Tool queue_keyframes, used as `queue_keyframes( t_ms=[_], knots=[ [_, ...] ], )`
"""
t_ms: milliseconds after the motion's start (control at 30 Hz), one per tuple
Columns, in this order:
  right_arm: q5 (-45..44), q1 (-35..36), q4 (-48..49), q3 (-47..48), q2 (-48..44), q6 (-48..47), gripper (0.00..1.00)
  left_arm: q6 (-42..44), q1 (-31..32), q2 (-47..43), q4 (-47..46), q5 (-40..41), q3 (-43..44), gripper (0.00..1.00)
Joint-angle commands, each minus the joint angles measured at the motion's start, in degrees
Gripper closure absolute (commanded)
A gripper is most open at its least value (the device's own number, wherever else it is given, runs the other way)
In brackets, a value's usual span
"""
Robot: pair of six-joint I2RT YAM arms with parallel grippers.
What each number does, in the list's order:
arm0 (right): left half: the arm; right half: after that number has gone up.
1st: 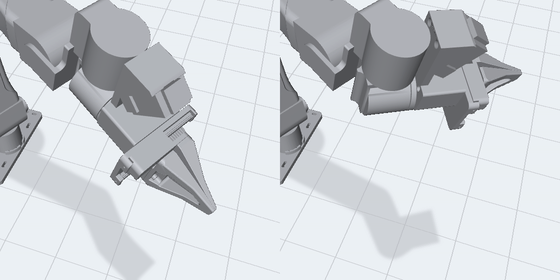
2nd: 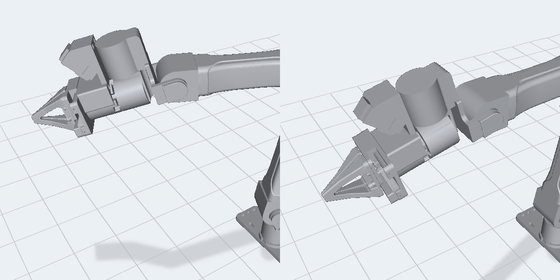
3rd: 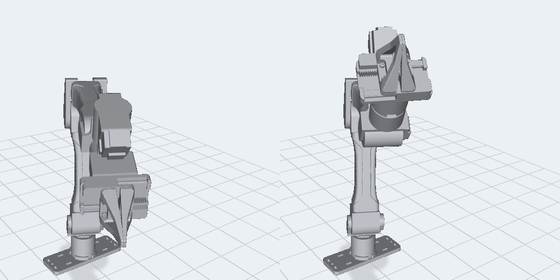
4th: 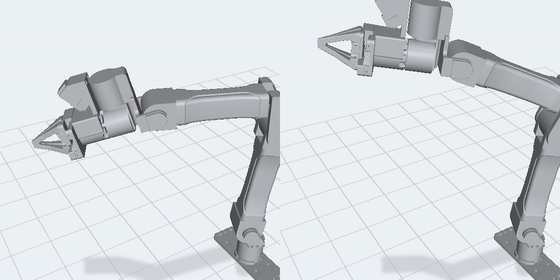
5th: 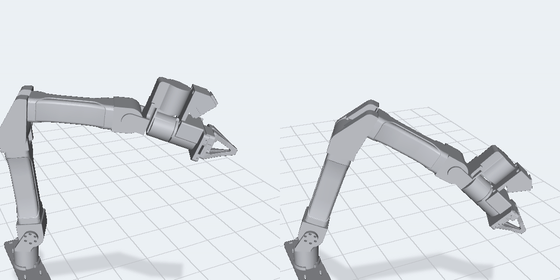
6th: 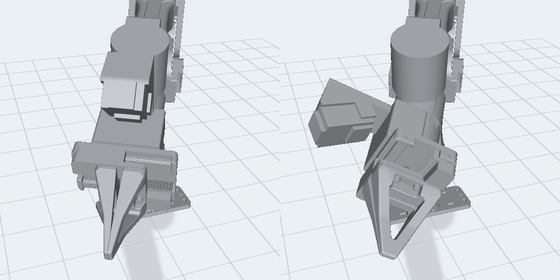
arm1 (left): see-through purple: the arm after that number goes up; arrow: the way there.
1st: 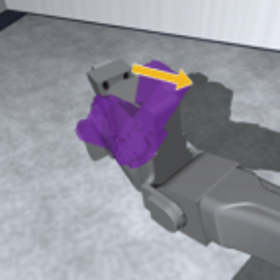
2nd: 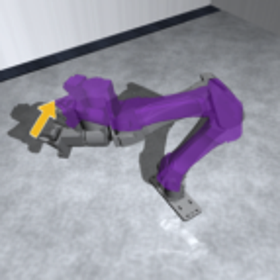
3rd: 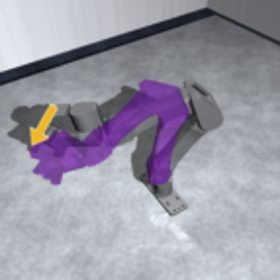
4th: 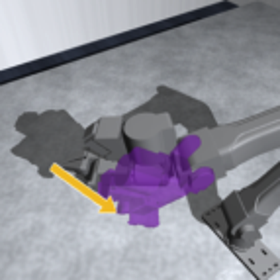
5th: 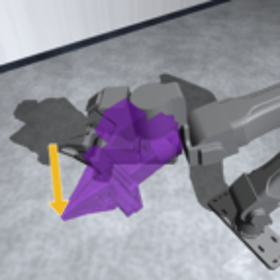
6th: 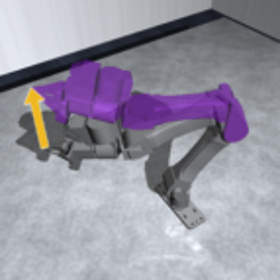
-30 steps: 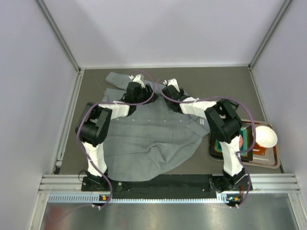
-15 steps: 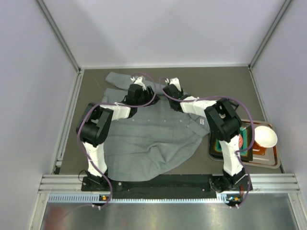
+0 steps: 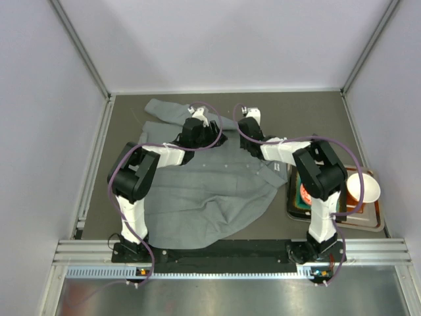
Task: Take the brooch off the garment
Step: Pick up the brooch from the flattened clothing.
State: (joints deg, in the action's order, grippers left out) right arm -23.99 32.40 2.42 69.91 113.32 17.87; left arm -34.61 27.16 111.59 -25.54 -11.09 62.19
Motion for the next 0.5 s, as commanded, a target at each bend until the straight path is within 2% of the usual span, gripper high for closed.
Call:
queue_keyframes(
  t_ms=[0, 167, 467],
  knots=[
    [6.8, -2.3, 4.9, -4.1, -3.6, 4.7, 0.69, -0.5, 0.9, 0.7, -3.9, -0.6, 1.1, 0.45],
    [11.2, -4.9, 8.6, -7.5, -4.8, 8.9, 0.65, -0.6, 1.3, 1.4, -3.8, -0.7, 1.5, 0.45],
    [14.6, -6.6, 13.5, -12.1, -6.9, 12.4, 0.71, -0.9, 2.1, 1.3, -4.7, -0.9, 1.5, 0.45]
  ],
)
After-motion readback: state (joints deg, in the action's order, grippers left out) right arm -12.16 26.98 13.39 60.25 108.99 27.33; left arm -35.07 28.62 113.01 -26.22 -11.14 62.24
